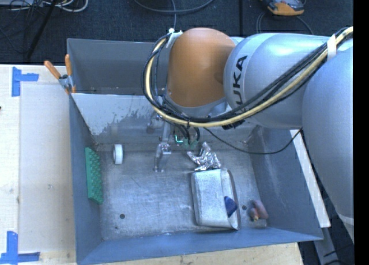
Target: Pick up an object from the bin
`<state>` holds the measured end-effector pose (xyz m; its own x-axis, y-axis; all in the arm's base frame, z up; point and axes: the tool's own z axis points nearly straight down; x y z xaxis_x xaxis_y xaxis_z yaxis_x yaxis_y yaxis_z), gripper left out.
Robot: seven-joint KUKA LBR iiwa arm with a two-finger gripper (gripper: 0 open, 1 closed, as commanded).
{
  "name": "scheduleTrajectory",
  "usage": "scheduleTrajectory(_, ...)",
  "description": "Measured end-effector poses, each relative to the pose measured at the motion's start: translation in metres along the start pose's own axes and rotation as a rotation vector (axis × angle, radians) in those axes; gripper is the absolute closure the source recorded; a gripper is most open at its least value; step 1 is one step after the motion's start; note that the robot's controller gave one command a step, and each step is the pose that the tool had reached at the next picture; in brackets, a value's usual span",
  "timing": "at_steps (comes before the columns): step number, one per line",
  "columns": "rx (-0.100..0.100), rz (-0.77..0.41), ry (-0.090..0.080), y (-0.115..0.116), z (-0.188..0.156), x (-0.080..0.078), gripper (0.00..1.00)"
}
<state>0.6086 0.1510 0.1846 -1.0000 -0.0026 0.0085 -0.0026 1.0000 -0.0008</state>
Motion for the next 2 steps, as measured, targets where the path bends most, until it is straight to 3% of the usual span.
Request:
scheduleTrajectory(1, -0.002, -0.151, -0.010, 0.077, 0.116, -0.006, 0.00)
scheduleTrajectory(2, 0.001, -0.538, -0.013, 0.063, 0.083, -0.012, 0.00)
